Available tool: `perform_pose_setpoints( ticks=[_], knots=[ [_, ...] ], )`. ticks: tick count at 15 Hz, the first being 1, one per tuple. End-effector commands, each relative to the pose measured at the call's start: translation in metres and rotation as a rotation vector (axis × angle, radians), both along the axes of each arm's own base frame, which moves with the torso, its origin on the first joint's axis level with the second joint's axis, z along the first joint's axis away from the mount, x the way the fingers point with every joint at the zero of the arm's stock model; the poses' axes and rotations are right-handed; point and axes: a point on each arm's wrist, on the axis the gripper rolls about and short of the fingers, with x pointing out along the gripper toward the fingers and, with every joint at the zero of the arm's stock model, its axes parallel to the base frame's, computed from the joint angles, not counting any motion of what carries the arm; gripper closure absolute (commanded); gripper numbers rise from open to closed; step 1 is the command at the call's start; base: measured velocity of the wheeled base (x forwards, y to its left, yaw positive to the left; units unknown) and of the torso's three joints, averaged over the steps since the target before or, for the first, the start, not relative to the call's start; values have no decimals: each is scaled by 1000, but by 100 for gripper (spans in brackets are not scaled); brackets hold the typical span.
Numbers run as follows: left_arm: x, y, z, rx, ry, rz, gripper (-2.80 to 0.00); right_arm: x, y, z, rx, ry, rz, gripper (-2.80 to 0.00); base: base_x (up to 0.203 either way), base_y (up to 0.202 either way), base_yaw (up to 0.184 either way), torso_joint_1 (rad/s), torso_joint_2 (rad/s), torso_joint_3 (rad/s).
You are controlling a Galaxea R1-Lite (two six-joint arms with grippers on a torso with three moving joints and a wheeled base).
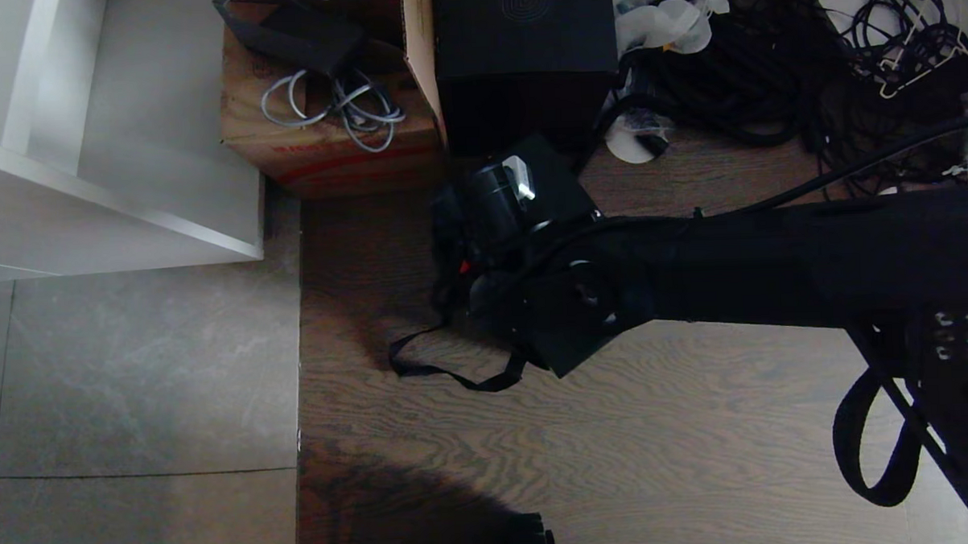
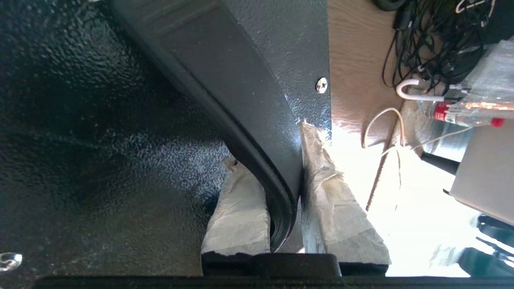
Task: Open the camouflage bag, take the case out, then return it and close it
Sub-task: Place the black box back
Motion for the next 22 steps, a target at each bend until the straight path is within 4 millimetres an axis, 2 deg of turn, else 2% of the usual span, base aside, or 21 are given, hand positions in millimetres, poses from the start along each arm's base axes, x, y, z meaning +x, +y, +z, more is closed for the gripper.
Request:
perform_pose_setpoints(
  ticks=[1,8,17,22],
  knots=[
    [1,0,-2,0,9,1,0,7,3,-15,-24,30,10,0,0,0,0,0,0,0],
    [1,0,-2,0,9,1,0,5,1,-10,-26,37,22,0,0,0,0,0,0,0],
    [1,0,-2,0,8,1,0,-13,-21,28,-11,32,30,0,0,0,0,0,0,0],
    [1,0,-2,0,8,1,0,-7,-19,14,-40,67,39,0,0,0,0,0,0,0]
  ],
)
